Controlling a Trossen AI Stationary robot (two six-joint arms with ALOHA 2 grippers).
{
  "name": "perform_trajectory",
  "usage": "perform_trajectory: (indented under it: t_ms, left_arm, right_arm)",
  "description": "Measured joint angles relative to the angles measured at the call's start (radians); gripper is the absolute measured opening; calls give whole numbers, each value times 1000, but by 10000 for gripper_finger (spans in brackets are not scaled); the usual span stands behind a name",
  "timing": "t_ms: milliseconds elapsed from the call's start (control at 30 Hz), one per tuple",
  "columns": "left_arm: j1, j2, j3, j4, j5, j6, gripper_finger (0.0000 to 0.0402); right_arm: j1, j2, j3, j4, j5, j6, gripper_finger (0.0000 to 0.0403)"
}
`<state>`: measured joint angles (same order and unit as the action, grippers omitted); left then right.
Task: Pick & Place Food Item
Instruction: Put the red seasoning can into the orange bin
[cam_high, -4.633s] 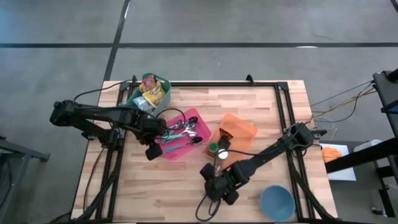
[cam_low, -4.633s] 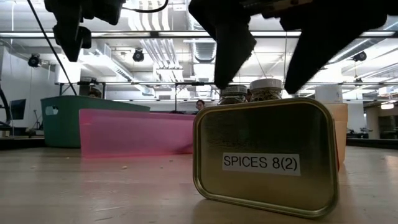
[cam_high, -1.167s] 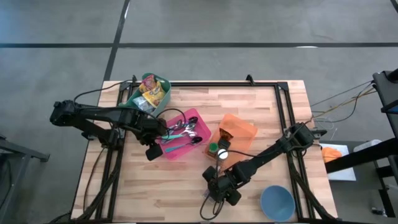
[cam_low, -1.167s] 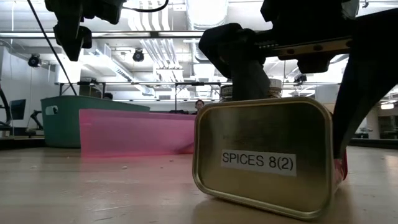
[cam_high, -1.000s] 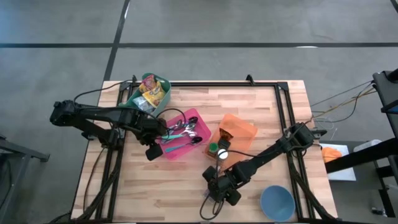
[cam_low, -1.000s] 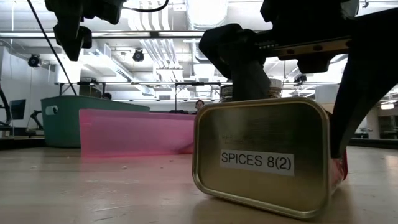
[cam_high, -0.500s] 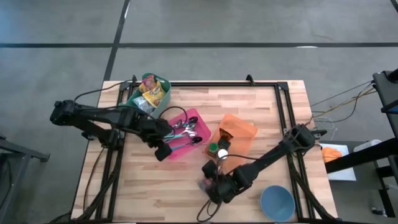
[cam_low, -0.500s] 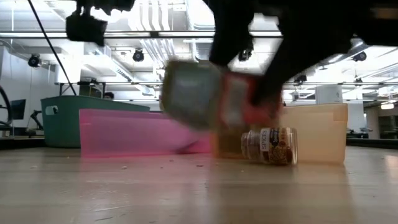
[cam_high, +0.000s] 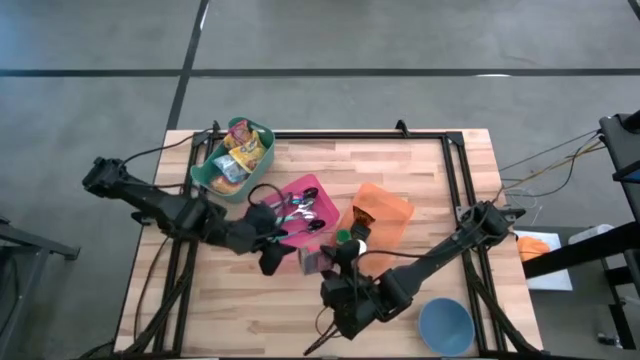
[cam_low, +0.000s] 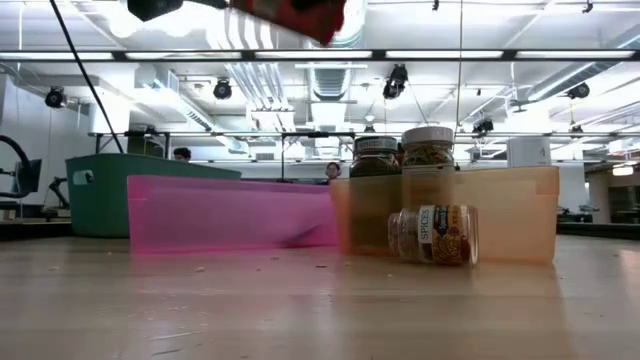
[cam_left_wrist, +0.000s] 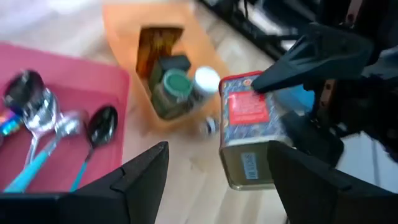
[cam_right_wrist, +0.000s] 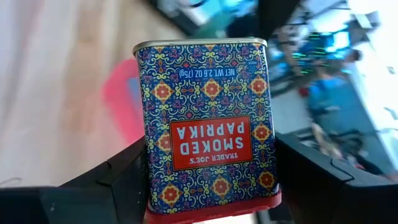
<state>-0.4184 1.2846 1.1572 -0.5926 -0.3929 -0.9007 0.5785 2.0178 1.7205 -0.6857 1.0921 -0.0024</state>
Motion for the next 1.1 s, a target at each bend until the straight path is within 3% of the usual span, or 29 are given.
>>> perform_trajectory:
  t_ms: [100, 200, 767, 1100]
  left_arm:
    - [-45, 0, -1, 24, -111, -13, 272]
    - [-69, 0, -2, 39, -157, -13, 272]
    - [-103, 3, -165, 523, -164, 87, 272]
    - [-110, -9, -164, 512, -151, 82, 272]
  right_arm:
    - [0, 0, 36, 4, 57, 1, 277]
    - [-1, 0, 59, 16, 88, 3, 277]
    - [-3, -1, 136, 28, 118, -4, 277]
    - [-6, -2, 115, 37, 123, -5, 277]
